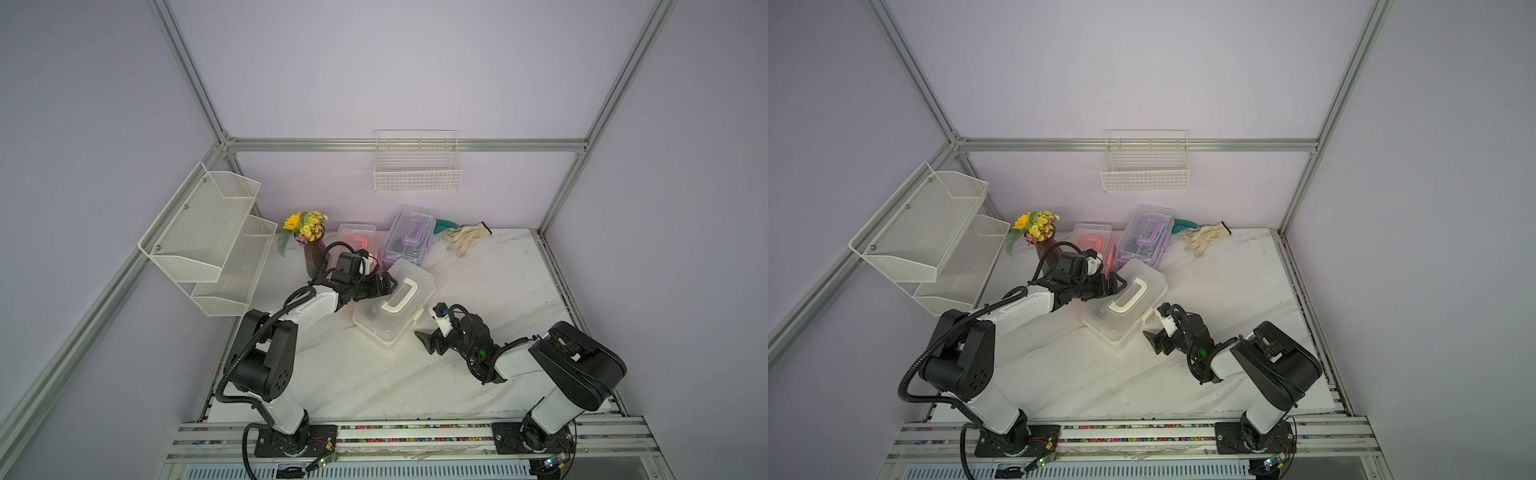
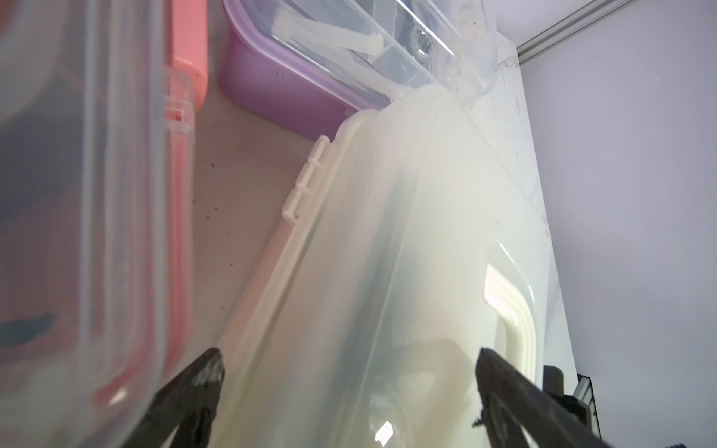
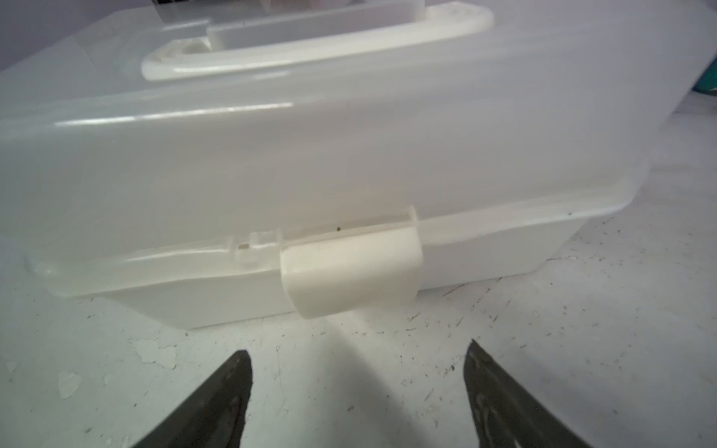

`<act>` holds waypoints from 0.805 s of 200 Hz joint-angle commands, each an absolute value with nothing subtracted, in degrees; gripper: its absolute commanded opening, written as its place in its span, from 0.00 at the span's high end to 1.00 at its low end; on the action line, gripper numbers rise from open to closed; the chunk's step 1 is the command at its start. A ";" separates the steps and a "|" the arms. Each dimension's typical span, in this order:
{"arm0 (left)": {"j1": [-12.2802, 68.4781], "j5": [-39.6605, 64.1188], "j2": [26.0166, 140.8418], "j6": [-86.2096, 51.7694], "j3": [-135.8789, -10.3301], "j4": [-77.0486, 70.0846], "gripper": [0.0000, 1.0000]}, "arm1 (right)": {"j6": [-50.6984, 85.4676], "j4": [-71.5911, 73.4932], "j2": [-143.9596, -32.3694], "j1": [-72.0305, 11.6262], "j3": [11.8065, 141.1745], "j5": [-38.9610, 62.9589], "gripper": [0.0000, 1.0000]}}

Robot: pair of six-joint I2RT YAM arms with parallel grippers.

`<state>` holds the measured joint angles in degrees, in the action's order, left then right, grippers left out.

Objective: Close toolboxes
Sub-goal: Fasten the toolbox latch on the toolbox.

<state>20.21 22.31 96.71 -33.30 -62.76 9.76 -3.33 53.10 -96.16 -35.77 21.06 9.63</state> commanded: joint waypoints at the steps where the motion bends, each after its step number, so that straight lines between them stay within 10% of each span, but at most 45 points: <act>1: 21.01 26.80 96.99 -32.79 -62.81 11.87 0.00 | -6.12 62.19 -99.07 -35.87 22.55 9.06 0.14; 161: 21.01 26.98 96.92 -32.75 -61.87 11.95 0.00 | -8.08 64.01 -103.20 -35.91 26.19 8.92 0.37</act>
<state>20.21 22.35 96.71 -33.26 -62.76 9.80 -6.42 63.24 -104.20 -35.81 25.26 8.86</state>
